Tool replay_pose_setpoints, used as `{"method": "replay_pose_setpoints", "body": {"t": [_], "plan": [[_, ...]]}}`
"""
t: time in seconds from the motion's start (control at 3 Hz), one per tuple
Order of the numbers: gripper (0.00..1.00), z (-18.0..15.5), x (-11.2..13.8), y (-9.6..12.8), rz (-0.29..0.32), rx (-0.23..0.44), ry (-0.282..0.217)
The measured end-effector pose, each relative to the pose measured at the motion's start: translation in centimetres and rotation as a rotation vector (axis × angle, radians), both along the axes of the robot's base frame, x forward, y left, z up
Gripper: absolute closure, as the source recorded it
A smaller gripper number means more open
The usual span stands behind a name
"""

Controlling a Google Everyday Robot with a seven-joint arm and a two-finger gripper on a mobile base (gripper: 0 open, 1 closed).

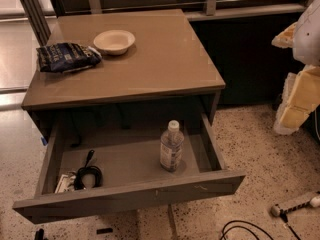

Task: Pick blue plastic bottle from top drawer and place on counter

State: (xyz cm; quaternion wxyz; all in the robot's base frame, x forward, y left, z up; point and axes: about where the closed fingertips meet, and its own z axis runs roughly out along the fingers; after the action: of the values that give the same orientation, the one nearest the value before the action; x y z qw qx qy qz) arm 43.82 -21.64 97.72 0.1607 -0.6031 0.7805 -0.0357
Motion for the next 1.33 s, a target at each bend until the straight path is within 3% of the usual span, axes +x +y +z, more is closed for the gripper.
{"method": "replay_pose_setpoints", "body": {"t": [0.33,0.67,1.0,1.33], "plan": [[0.0,0.0,0.0,0.0,0.0,0.0,0.0],[0.19,0.1,0.0,0.1,0.0,0.004,-0.006],[0.5,-3.0,0.8,2.3,0.009,0.121,-0.021],[0.73,-6.5,2.0,5.1,0.03,0.24,-0.02]]}}
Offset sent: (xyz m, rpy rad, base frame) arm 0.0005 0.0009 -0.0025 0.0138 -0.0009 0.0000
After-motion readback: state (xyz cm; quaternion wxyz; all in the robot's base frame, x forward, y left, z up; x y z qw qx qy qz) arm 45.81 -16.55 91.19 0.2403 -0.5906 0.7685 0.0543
